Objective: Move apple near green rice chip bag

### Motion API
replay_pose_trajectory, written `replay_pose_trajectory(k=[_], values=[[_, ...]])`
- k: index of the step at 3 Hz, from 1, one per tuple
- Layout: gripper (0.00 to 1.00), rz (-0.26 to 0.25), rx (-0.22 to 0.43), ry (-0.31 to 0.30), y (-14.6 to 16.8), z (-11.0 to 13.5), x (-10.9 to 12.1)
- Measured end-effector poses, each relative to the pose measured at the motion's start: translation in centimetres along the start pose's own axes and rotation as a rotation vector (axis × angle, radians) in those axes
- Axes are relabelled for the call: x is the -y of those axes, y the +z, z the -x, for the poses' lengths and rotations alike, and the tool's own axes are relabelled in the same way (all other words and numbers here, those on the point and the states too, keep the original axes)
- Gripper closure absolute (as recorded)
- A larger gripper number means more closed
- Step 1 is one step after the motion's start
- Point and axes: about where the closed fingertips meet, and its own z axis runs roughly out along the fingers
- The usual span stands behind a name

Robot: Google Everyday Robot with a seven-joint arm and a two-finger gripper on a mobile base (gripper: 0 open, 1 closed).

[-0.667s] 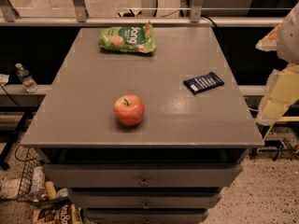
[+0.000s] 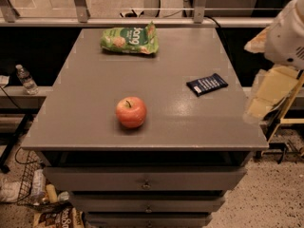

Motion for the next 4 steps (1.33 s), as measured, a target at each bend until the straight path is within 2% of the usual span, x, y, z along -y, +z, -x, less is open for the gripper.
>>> replay_pose_trajectory(k=[1, 2, 3, 4], values=[[0.0, 0.075, 0.138, -0.047, 3.5, 4.5, 0.2], [0.0, 0.16, 0.221, -0.121, 6.9, 8.8, -0.3], [0.0, 0.23, 0.264, -0.174, 9.6, 12.0, -1.7], [0.0, 0.253, 0.27, -0.202, 11.1, 13.9, -2.6]])
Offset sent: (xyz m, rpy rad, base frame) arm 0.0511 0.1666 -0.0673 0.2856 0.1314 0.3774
